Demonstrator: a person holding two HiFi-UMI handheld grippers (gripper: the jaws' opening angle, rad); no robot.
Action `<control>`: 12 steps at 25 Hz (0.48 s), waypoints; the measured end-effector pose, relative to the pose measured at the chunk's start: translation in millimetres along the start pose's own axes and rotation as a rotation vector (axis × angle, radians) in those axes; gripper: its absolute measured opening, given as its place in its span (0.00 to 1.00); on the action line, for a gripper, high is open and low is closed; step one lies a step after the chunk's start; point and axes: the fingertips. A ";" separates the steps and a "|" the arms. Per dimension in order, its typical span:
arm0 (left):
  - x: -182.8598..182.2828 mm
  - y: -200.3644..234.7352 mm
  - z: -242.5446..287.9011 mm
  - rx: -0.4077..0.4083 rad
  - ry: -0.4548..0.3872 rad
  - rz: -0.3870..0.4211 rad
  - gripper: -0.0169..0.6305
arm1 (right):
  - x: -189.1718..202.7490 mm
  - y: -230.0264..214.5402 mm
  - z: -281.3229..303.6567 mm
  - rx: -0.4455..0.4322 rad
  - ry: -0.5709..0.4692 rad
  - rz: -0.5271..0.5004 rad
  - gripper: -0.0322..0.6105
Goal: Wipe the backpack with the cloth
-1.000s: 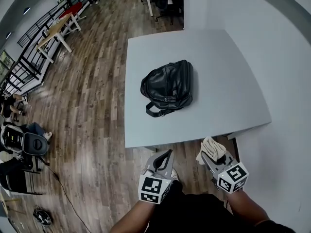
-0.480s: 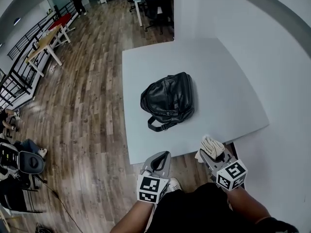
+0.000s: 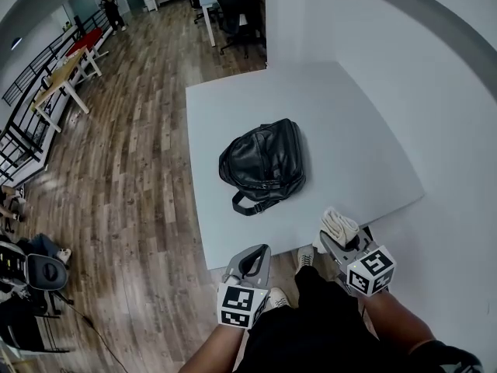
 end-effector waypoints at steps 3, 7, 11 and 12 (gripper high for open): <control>-1.3 4.3 -2.7 -0.016 -0.004 0.003 0.04 | -2.8 -6.9 3.7 0.005 -0.001 -0.008 0.20; -1.6 8.4 -4.8 -0.035 0.012 0.009 0.04 | -4.3 -22.1 12.2 0.019 0.003 -0.014 0.20; -0.1 9.9 -0.4 -0.043 0.035 0.012 0.04 | -4.3 -37.7 22.5 0.023 0.002 -0.015 0.20; 3.4 10.2 2.6 -0.040 0.045 0.015 0.04 | -3.5 -41.4 25.7 0.023 0.003 -0.017 0.20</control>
Point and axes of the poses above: the fingertips, and each gripper's own axes: z forward along the fingers, y to its left, x out of its underside, and after that the axes turned 7 degrees about y, right-handed
